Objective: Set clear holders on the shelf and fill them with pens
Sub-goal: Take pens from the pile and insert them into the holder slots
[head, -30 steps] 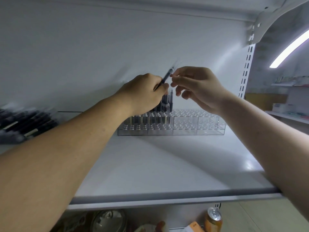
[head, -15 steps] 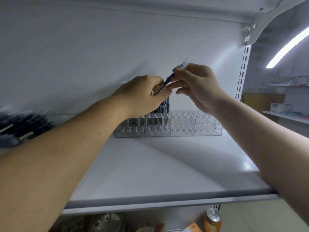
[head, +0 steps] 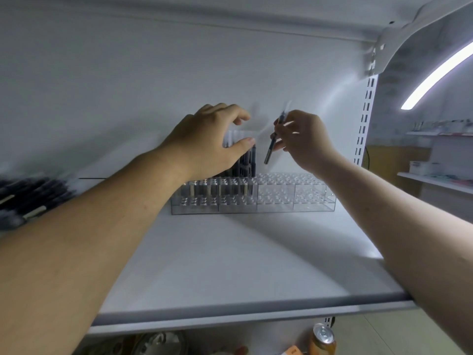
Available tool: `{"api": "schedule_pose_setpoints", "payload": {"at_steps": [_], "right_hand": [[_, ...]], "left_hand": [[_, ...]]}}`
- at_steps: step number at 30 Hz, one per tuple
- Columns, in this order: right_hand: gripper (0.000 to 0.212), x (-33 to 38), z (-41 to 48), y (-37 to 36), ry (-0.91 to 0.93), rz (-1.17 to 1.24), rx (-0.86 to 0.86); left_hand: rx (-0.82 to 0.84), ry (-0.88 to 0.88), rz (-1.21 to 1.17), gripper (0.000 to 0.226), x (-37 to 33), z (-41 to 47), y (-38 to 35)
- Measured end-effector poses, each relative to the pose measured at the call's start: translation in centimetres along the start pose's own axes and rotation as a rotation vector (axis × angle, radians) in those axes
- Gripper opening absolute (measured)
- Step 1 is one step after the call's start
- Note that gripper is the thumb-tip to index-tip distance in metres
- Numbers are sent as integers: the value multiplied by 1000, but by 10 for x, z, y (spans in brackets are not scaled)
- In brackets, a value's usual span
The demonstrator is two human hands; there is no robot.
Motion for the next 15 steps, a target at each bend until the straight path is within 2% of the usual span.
{"api": "schedule_pose_setpoints", "payload": {"at_steps": [8,15], "right_hand": [[12,-4,-5,-19,-21,-20,94],[14,-9,-10,-45,-56,-153,245]], "left_hand": [[49,40,40,54,6,-1,-7],[33,39,63,52,6,0,-6]]}}
Point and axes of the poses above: each hand's wrist, its own z-axis towards the middle knuckle, its own y-axis out of the back of the hand, x = y × z, the point moved 10 cm from there along z, towards the middle knuckle, and after that the axes turned 4 degrees about -x, right-handed, at the moved point
